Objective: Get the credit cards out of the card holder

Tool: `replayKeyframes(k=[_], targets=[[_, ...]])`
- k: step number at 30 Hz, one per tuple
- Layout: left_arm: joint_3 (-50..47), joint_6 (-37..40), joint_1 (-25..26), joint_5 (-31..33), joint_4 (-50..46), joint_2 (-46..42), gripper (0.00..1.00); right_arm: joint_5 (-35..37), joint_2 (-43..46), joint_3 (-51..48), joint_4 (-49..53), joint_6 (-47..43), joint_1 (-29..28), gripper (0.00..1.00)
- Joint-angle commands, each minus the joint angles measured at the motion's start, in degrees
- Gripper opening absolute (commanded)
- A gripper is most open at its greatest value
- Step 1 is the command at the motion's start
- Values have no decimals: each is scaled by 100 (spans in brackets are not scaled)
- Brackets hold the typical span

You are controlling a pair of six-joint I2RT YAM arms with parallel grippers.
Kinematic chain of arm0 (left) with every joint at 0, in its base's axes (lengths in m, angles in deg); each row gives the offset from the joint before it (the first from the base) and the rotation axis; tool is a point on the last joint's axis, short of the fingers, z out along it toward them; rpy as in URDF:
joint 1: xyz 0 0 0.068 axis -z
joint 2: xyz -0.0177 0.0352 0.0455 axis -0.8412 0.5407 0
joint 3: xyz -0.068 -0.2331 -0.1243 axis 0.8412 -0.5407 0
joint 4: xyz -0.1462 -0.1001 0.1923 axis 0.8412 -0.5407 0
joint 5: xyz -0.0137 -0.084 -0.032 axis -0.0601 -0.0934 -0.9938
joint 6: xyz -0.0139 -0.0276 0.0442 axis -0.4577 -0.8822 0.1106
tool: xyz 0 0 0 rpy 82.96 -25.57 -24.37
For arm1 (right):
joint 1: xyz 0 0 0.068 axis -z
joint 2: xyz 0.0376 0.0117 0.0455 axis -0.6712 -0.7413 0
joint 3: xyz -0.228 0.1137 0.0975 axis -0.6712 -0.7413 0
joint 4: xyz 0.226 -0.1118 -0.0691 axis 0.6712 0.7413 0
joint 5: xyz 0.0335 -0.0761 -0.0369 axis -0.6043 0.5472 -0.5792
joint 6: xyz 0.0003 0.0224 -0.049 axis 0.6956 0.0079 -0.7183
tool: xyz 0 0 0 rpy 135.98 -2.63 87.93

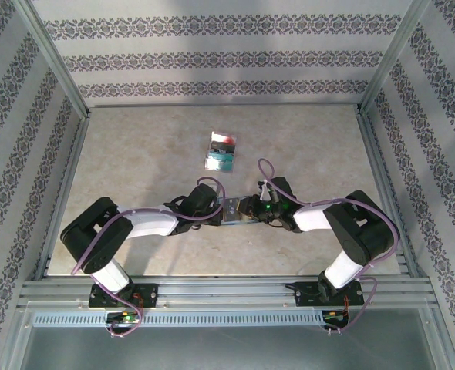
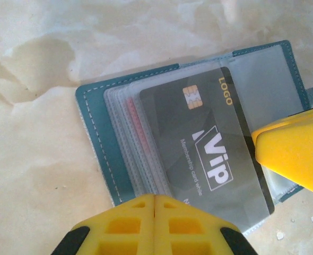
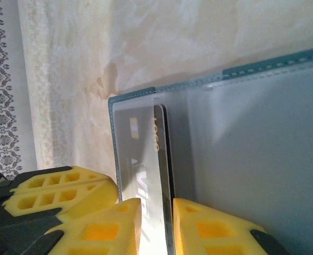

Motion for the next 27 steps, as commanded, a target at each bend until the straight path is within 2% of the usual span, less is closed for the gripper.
replayKeyframes(k=[1,9,13,16,18,23,27], targets=[[-87,-93,37,-51,-216,-180,5,-139,61,-67,-167,50,-104,23],[-77,-111,37,-61,-126,-172,5,-277,70,-32,-430,157,-145,21],[95,68,37,245,-239,-95,5,-246,-5,-12,-445,165,-142,21],[222,185,28,468,-285,-8,20,-258,-106,9,-522,197,-142,21],[300,242,28,549,-308,51,25,-276,-177,23,-608,233,-140,21],[469,396,20,703,-433,238,25,-298,-299,68,-752,284,-134,20],[539,423,20,600,-453,407,20,-341,-356,102,-896,331,-133,20]])
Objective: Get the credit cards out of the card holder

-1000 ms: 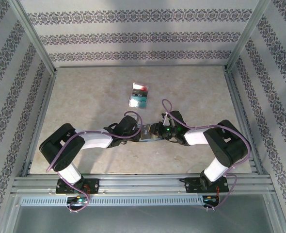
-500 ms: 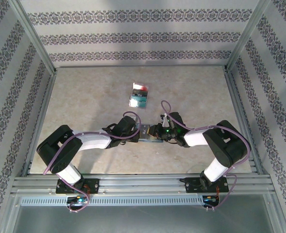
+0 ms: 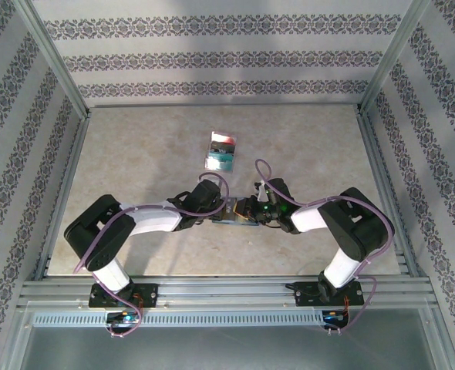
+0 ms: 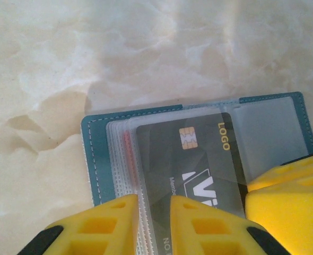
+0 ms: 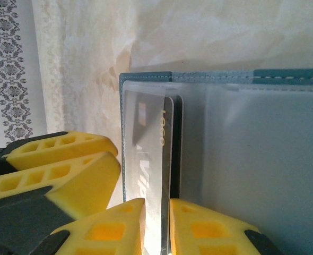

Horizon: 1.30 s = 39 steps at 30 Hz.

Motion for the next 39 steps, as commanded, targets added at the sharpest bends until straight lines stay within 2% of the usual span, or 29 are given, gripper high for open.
replayKeyframes(k=[1,13,24,39], targets=[[109,147,20,51,-249,191,19,-129,-94,129,-403,74,-24,20],[-128,-108,33,-467,-106,157,9,-280,-118,-92,-1012,325,38,16],[-460,-388,167,-316,-181,-223,7,-271,68,-433,-1170,441,82,15],[-453,-546,169,-61,-320,-150,1,-262,139,-641,-1335,510,187,11]])
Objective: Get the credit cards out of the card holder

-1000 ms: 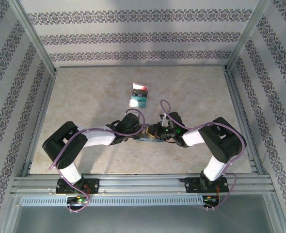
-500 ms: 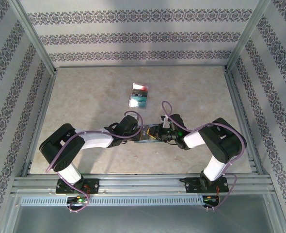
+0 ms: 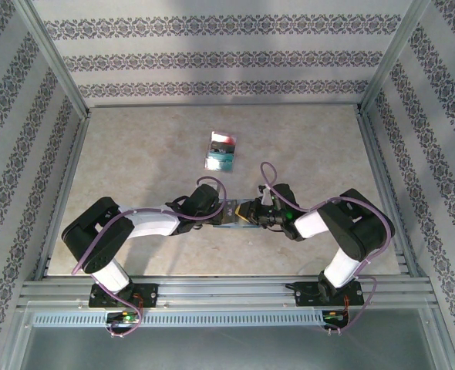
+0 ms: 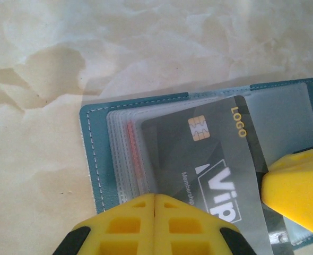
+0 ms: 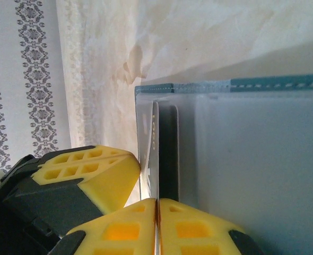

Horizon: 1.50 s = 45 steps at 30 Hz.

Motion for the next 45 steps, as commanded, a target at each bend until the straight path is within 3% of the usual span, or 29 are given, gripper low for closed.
replayKeyframes(k=[1,12,25,33,45], targets=[[-125,-115,88,150,-483,22,1,-85,117,-72,-254,39,77,10],[-134,-102,79,178,-519,-13,0,-32,137,-178,-249,-5,141,7],[-81,-87,79,14,-413,137,0,-72,-65,44,-434,66,17,12],[-113,-106,81,107,-454,62,0,-7,-46,-54,-417,24,73,1],[-143,-36,-24,225,-588,-73,0,200,411,-90,523,-375,177,0]])
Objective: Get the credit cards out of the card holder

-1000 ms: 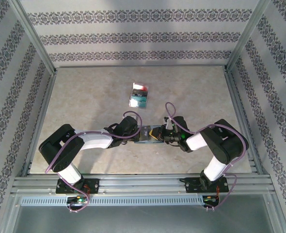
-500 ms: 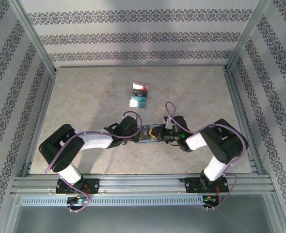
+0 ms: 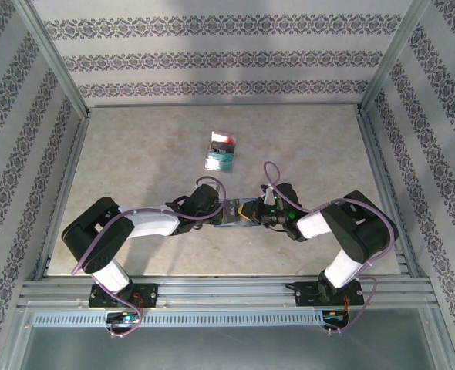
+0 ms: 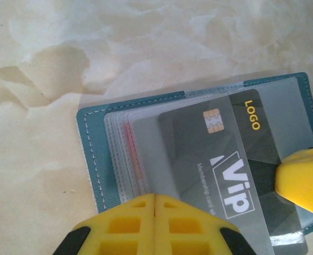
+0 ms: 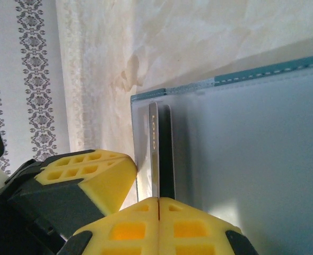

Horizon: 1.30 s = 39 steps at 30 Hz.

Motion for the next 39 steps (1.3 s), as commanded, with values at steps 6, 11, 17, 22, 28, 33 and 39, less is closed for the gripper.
replayKeyframes(k=[6,11,17,22,28,33,39], targets=[[-140,90,-46,220,-627,-208,0,366,694,160,1383,-749,76,0],[-114,97,-46,185,-630,-287,7,527,1072,326,2115,-1093,67,0],[-111,108,-55,230,-661,-462,19,632,1362,451,2569,-1346,73,0],[-78,149,-68,341,-797,-702,25,738,1619,582,2973,-1558,59,0],[-195,186,-99,518,-867,-1078,35,919,1940,711,3539,-1846,21,0],[-206,483,-263,227,-735,-1327,52,920,2146,773,3678,-2019,-6,0],[-23,1462,-660,-582,-779,-1694,58,574,2275,987,3834,-2479,-76,0]])
